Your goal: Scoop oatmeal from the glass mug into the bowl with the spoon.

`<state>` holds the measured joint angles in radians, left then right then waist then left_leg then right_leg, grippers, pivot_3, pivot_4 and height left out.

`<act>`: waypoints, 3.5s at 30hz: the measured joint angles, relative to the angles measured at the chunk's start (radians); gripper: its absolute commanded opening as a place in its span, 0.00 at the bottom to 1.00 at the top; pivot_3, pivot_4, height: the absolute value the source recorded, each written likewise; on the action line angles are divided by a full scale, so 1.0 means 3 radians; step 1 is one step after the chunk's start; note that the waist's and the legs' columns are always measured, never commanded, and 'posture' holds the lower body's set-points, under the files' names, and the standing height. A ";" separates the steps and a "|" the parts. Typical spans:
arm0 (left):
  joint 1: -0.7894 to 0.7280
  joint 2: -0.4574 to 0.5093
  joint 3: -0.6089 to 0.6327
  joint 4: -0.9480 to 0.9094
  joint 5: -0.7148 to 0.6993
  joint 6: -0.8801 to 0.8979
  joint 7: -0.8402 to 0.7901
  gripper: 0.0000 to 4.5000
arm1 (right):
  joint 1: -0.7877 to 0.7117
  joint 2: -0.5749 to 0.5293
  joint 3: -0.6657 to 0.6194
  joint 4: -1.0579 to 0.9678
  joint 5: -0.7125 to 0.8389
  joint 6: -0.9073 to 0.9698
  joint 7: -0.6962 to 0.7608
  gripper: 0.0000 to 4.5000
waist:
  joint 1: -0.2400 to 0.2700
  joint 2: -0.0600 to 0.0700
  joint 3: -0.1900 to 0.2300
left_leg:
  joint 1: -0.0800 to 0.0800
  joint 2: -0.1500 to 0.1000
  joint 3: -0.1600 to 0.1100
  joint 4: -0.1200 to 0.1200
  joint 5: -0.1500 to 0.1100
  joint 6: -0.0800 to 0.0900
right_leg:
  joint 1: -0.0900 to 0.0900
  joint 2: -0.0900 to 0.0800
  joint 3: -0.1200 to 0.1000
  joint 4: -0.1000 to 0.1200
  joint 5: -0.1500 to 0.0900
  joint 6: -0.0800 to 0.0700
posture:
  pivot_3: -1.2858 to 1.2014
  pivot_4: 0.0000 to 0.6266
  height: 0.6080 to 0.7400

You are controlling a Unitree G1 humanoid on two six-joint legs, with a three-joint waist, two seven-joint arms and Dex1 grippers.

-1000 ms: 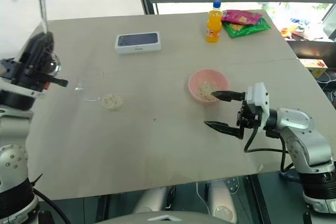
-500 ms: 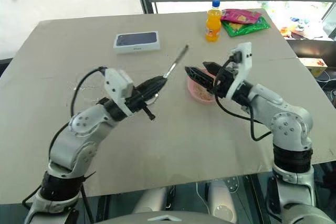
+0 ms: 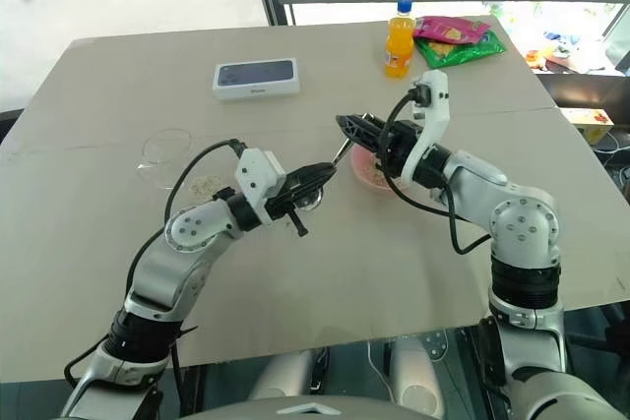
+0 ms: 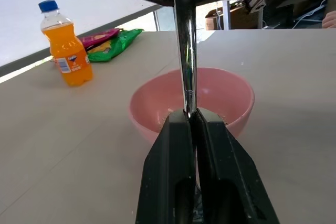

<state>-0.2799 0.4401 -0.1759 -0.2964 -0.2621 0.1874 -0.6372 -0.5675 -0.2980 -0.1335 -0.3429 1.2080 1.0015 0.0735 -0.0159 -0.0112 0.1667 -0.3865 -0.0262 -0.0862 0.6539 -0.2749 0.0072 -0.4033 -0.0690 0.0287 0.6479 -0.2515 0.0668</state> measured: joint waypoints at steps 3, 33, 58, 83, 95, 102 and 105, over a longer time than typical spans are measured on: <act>0.0011 -0.0005 -0.0002 0.0031 0.0026 -0.0031 -0.0038 0.00 | 0.0039 -0.0001 0.0000 0.0000 -0.0012 -0.0002 -0.0001 0.01 | -0.0003 0.0000 0.0000 | -0.0002 0.0000 0.0001 0.0000 0.0000 0.0000 | -0.0004 0.0000 0.0001 0.0003 0.0000 0.0000 | 0.52 0.24 1.00; 0.2395 -0.0914 0.1485 -0.1328 0.1023 -0.0944 0.1494 0.51 | -0.0273 -0.0403 -0.0600 0.1242 -0.0771 -0.0429 0.0093 0.00 | 0.0004 0.0002 -0.0001 | 0.0002 0.0010 0.0034 0.0015 -0.0004 0.0007 | -0.0019 0.0008 0.0038 0.0042 0.0000 0.0000 | 0.52 0.24 1.00; 0.1749 -0.0474 0.2125 -0.0119 0.0463 -0.0737 0.1576 0.51 | -0.0405 0.0014 -0.1025 0.1152 0.0607 -0.0017 -0.0573 0.00 | -0.0032 0.0004 0.0000 | 0.0002 0.0012 0.0034 0.0019 -0.0004 0.0008 | -0.0020 0.0015 0.0040 0.0044 0.0000 0.0000 | 0.52 0.24 1.00; 0.0603 0.0031 0.1985 0.1026 0.0337 -0.0684 0.1307 0.01 | -0.0270 -0.0042 -0.0990 0.1029 0.0720 -0.0155 -0.0668 0.00 | -0.0077 0.0006 -0.0003 | 0.0002 0.0018 0.0033 0.0018 -0.0004 0.0007 | -0.0023 0.0012 0.0043 0.0047 0.0000 0.0000 | 0.52 0.24 1.00; 0.0453 -0.0126 0.1897 0.1073 0.0090 -0.0474 0.1290 0.01 | -0.0312 -0.0065 -0.0933 0.0938 0.0786 -0.0248 -0.0786 0.00 | -0.0057 0.0008 -0.0003 | 0.0001 0.0015 0.0033 0.0017 -0.0004 0.0007 | -0.0024 0.0010 0.0044 0.0048 0.0000 0.0000 | 0.52 0.24 1.00; -0.0137 -0.0174 0.1433 0.1065 -0.0057 -0.0003 0.1025 0.01 | -0.0829 -0.0104 -0.0594 0.0919 0.0550 -0.0268 -0.0602 0.00 | -0.0076 0.0007 -0.0002 | -0.0023 0.0007 0.0026 0.0031 -0.0003 0.0006 | -0.0040 0.0014 0.0037 0.0049 0.0001 0.0001 | 0.52 0.24 1.00; -0.0460 -0.0119 0.1250 0.1088 -0.0056 0.0142 0.0876 0.01 | -0.1042 -0.0143 -0.0463 0.0941 0.0317 -0.0309 -0.0469 0.00 | -0.0090 0.0007 -0.0002 | -0.0037 0.0007 0.0025 0.0038 0.0003 -0.0005 | -0.0050 0.0015 0.0035 0.0047 0.0001 0.0001 | 0.52 0.24 1.00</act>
<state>-0.4178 0.4044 0.1993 0.0299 -0.2788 0.2299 -0.3745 -0.8802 -0.3408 -0.2724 -0.0605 1.3030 0.9087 -0.0671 -0.0428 -0.0090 0.1661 -0.3976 -0.0241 -0.0787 0.6654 -0.2740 0.0058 -0.4182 -0.0646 0.0393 0.6620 -0.2513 0.0671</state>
